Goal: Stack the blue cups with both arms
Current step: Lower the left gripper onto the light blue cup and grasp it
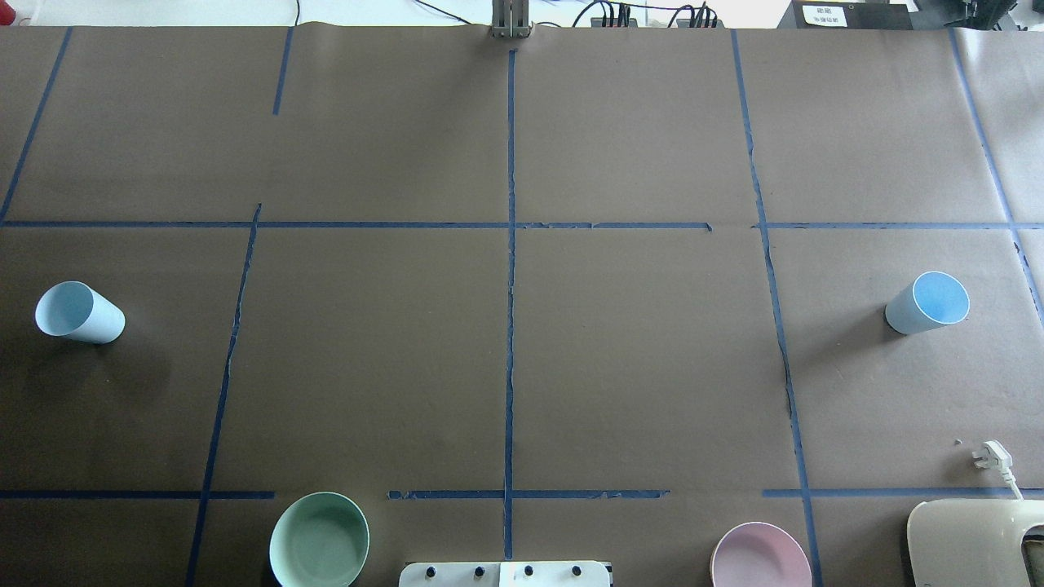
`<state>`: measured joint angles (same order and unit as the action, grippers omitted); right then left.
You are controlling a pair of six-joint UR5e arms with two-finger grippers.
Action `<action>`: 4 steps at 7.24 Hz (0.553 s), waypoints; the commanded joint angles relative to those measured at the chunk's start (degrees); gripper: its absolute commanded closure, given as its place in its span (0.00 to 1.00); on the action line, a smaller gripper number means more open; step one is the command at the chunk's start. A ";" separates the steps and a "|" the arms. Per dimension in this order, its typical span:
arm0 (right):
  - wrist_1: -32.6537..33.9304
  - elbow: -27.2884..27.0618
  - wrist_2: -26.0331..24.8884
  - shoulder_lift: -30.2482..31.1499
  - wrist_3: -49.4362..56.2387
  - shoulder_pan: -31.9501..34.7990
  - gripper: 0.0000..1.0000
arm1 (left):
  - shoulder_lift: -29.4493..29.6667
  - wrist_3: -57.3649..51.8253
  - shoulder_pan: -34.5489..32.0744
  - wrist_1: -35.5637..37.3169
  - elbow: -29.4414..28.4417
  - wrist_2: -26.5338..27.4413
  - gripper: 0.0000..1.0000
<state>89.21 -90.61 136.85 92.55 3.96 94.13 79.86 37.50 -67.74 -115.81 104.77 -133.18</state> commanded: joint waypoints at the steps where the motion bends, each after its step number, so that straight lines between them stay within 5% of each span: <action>1: 0.00 0.08 0.00 -0.01 0.00 0.00 0.00 | -0.05 5.45 4.27 -7.29 -3.76 3.36 0.00; 4: 0.00 0.08 -0.09 -0.01 0.00 0.00 0.00 | 0.30 10.48 9.01 -13.65 -6.95 6.41 0.00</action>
<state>89.21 -90.53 136.79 92.55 3.95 94.13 80.04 46.46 -60.84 -128.03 98.41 -128.80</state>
